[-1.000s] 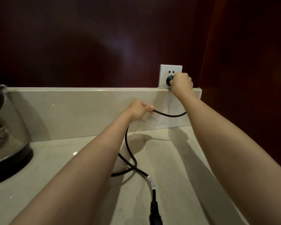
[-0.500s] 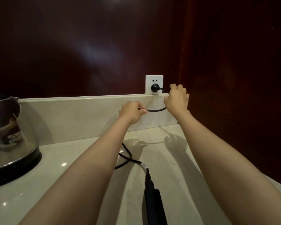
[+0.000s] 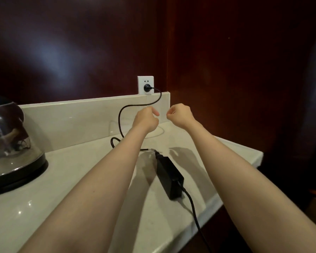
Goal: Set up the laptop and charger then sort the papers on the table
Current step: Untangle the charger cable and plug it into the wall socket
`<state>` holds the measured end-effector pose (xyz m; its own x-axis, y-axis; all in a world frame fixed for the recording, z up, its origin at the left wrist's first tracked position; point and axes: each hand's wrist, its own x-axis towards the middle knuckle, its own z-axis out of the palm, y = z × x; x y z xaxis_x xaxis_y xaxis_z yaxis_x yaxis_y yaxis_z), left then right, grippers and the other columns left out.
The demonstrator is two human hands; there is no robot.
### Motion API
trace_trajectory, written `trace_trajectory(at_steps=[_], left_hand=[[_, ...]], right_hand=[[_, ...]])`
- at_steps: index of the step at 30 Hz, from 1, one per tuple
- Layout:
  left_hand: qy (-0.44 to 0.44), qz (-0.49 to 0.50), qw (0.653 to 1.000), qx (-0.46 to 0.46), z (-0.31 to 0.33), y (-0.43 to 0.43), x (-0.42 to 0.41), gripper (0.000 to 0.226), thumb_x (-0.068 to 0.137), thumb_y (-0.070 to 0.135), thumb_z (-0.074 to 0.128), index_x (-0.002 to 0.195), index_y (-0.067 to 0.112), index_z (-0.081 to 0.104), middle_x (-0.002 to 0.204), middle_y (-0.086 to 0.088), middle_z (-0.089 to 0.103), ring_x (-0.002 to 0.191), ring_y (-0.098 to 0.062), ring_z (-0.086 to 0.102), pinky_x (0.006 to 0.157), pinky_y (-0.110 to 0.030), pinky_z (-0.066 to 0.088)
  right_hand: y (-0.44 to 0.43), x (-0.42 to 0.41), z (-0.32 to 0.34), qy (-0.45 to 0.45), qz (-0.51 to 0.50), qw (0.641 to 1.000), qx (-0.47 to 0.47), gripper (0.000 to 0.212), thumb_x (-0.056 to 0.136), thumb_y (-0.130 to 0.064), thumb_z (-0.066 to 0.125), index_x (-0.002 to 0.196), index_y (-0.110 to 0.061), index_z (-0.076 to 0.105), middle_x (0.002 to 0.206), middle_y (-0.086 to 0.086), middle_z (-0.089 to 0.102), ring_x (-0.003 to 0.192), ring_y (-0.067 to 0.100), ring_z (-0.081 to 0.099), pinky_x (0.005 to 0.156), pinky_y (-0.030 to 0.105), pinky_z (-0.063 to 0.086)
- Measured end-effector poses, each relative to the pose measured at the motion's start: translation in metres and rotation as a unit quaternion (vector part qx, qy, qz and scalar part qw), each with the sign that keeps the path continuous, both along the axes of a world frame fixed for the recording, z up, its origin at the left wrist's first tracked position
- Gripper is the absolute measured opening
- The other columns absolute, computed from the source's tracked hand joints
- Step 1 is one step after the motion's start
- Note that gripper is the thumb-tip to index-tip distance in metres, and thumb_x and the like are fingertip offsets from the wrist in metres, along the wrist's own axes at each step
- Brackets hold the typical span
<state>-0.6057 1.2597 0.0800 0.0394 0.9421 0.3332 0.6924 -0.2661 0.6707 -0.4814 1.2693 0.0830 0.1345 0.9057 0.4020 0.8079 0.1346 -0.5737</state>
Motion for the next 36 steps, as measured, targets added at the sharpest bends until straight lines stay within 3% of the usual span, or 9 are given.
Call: trace_trajectory(at_steps=[7, 12, 16, 20, 24, 28, 32, 36], left_hand=[[-0.019, -0.048, 0.999, 0.005, -0.004, -0.061, 0.011, 0.028, 0.090, 0.007, 0.044, 0.108, 0.016, 0.062, 0.121, -0.006, 0.059, 0.111, -0.024, 0.055, 0.084, -0.027, 0.042], [-0.009, -0.092, 0.996, -0.006, -0.012, -0.102, 0.026, 0.027, 0.093, 0.008, 0.044, 0.111, 0.013, 0.062, 0.129, -0.004, 0.055, 0.121, -0.022, 0.049, 0.093, -0.028, 0.040], [-0.007, -0.123, 0.992, -0.015, -0.017, -0.132, 0.035, 0.026, 0.094, 0.010, 0.043, 0.112, 0.013, 0.063, 0.131, -0.005, 0.054, 0.124, -0.023, 0.047, 0.093, -0.027, 0.039], [-0.014, -0.145, 0.989, -0.015, -0.022, -0.164, 0.043, 0.026, 0.094, 0.013, 0.045, 0.111, 0.012, 0.064, 0.128, -0.004, 0.057, 0.119, -0.022, 0.050, 0.083, -0.023, 0.036], [-0.021, -0.166, 0.985, -0.029, -0.035, -0.209, 0.051, 0.027, 0.095, 0.014, 0.046, 0.115, 0.009, 0.063, 0.126, -0.006, 0.059, 0.119, -0.023, 0.051, 0.092, -0.028, 0.040], [-0.027, -0.186, 0.981, -0.055, -0.051, -0.263, 0.058, 0.026, 0.093, 0.010, 0.046, 0.110, 0.010, 0.066, 0.123, -0.007, 0.061, 0.117, -0.025, 0.053, 0.095, -0.031, 0.044], [-0.044, -0.212, 0.974, -0.068, -0.064, -0.314, 0.068, 0.025, 0.091, 0.011, 0.049, 0.107, 0.010, 0.068, 0.117, -0.010, 0.064, 0.111, -0.027, 0.057, 0.091, -0.031, 0.046], [-0.048, -0.243, 0.965, -0.081, -0.071, -0.353, 0.075, 0.025, 0.089, 0.007, 0.047, 0.099, 0.010, 0.070, 0.098, -0.012, 0.064, 0.093, -0.027, 0.058, 0.076, -0.028, 0.044]], right_hand=[[-0.085, 0.015, -0.013, 0.038, -0.043, 0.998, -0.017, 0.023, 0.090, -0.013, 0.053, 0.105, -0.007, 0.069, 0.114, 0.011, 0.065, 0.110, 0.024, 0.058, 0.080, 0.025, 0.042], [-0.136, 0.025, -0.023, 0.039, -0.075, 0.996, -0.027, 0.022, 0.089, -0.015, 0.054, 0.104, -0.005, 0.068, 0.112, 0.014, 0.065, 0.107, 0.025, 0.058, 0.081, 0.028, 0.044], [-0.171, 0.032, -0.029, 0.039, -0.091, 0.995, -0.030, 0.022, 0.090, -0.015, 0.054, 0.102, -0.004, 0.068, 0.093, 0.010, 0.061, 0.089, 0.020, 0.055, 0.075, 0.028, 0.043], [-0.207, 0.037, -0.036, 0.037, -0.100, 0.994, -0.027, 0.021, 0.089, -0.013, 0.053, 0.099, -0.003, 0.069, 0.089, 0.005, 0.058, 0.087, 0.016, 0.052, 0.071, 0.024, 0.041], [-0.254, 0.041, -0.050, 0.042, -0.117, 0.992, -0.035, 0.027, 0.088, -0.011, 0.051, 0.101, 0.007, 0.066, 0.084, 0.011, 0.060, 0.077, 0.016, 0.052, 0.062, 0.022, 0.042], [-0.316, 0.047, -0.063, 0.046, -0.128, 0.989, -0.050, 0.022, 0.087, -0.009, 0.053, 0.096, 0.004, 0.068, 0.069, 0.003, 0.057, 0.064, 0.013, 0.053, 0.055, 0.010, 0.042], [-0.370, 0.055, -0.076, 0.063, -0.149, 0.986, -0.049, 0.022, 0.085, -0.012, 0.055, 0.097, -0.002, 0.071, 0.083, 0.005, 0.061, 0.081, 0.016, 0.055, 0.082, 0.029, 0.049], [-0.413, 0.059, -0.085, 0.066, -0.150, 0.984, -0.065, 0.021, 0.085, -0.012, 0.055, 0.096, -0.003, 0.071, 0.084, 0.004, 0.061, 0.081, 0.015, 0.054, 0.081, 0.027, 0.046]])
